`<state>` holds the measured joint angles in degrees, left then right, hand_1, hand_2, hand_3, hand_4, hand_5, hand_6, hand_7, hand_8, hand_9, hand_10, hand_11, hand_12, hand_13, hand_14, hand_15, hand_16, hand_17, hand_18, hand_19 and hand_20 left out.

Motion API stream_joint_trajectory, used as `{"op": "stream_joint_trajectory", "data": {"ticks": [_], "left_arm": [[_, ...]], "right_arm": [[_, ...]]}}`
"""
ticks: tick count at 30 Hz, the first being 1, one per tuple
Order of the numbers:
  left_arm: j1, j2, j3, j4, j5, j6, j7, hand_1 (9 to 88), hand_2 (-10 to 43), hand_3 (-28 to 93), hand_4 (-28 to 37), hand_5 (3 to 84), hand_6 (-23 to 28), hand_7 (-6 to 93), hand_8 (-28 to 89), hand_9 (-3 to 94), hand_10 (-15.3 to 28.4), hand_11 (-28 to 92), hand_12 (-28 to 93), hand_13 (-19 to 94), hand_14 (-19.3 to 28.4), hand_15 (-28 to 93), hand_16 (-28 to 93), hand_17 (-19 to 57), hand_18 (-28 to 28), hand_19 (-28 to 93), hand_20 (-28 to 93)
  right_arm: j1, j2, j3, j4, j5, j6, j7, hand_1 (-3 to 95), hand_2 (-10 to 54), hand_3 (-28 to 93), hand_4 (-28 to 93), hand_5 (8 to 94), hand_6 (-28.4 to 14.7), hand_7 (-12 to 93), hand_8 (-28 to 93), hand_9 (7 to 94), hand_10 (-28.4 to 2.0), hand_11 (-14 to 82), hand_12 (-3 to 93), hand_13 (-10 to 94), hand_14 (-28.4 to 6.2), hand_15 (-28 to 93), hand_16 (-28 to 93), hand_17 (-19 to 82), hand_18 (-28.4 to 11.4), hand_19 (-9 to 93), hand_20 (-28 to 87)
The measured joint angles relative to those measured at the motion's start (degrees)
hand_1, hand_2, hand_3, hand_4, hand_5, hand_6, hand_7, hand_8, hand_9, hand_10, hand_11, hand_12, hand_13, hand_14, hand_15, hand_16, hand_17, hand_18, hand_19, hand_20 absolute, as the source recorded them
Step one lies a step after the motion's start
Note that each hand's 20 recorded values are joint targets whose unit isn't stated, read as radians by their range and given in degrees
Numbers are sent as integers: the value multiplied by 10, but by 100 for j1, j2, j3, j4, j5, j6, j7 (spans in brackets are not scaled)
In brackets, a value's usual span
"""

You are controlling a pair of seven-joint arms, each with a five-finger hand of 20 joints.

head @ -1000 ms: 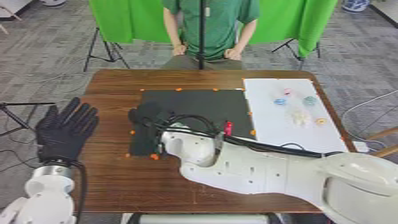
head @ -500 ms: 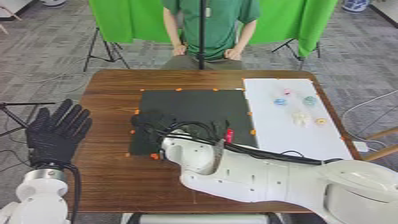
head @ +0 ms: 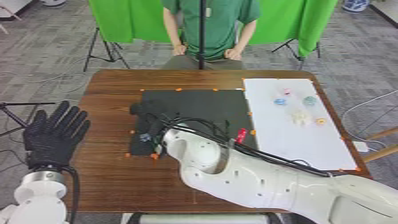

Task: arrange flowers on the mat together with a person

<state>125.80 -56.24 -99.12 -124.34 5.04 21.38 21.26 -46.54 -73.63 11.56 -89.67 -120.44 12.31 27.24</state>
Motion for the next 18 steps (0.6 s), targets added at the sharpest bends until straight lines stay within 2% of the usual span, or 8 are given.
{"op": "stream_joint_trajectory", "data": {"ticks": [4, 7, 10, 14, 16, 18], "left_arm": [[30, -40, -7, -12, 17, -8, 9, 237, 155, 759, -283, 450, 91, 135, -94, 369, 156, 207, 92, 269, 152, 333, -79, -59, 146, 376, 127], [54, -61, -31, -24, 42, -34, 2, 237, 154, 758, -283, 446, 89, 133, -94, 356, 152, 199, 89, 268, 151, 330, -78, -59, 146, 374, 126], [61, -72, -55, -24, 55, -65, 1, 237, 154, 756, -283, 444, 88, 132, -94, 351, 152, 195, 88, 267, 149, 326, -78, -59, 145, 372, 125], [62, -89, -70, -20, 55, -106, 3, 234, 154, 757, -283, 444, 89, 132, -94, 354, 152, 196, 88, 268, 148, 321, -77, -58, 145, 368, 125], [74, -94, -102, -20, 55, -119, 1, 235, 154, 758, -283, 445, 89, 132, -93, 359, 152, 198, 89, 270, 149, 322, -76, -58, 145, 368, 125], [97, -102, -161, -20, 52, -119, 13, 235, 153, 759, -283, 447, 89, 133, -93, 363, 152, 200, 89, 272, 149, 323, -76, -58, 145, 368, 125]], "right_arm": [[-159, 171, 299, -254, -36, 96, -46, 451, -95, 804, -283, 437, -43, 236, -144, 467, -160, 161, 166, 449, -122, 368, 147, 281, -139, 567, 124], [-550, 430, 947, -737, 122, 154, -307, 438, -95, 810, -283, 438, -37, 243, -147, 467, -151, 158, 163, 445, -113, 345, 142, 272, -129, 526, 99], [-982, 839, 1549, -1314, 511, 379, -965, 378, -60, 811, -271, 424, -33, 236, -146, 452, -147, 144, 164, 421, -110, 313, 146, 251, -125, 484, 92], [-1672, 1477, 2384, -1979, 931, 551, -1982, 316, 5, 794, -249, 365, -56, 176, -111, 366, -172, 98, 179, 335, -129, 238, 186, 202, -136, 412, 122], [-2163, 1727, 3034, -2247, 1355, 295, -2444, 281, 37, 784, -242, 361, -59, 162, -103, 356, -172, 87, 179, 322, -136, 222, 189, 190, -142, 391, 126], [-2698, 1904, 3764, -2457, 2030, -334, -2776, 259, 54, 769, -228, 361, -57, 144, -94, 355, -171, 72, 179, 318, -140, 196, 203, 181, -147, 371, 138]]}}
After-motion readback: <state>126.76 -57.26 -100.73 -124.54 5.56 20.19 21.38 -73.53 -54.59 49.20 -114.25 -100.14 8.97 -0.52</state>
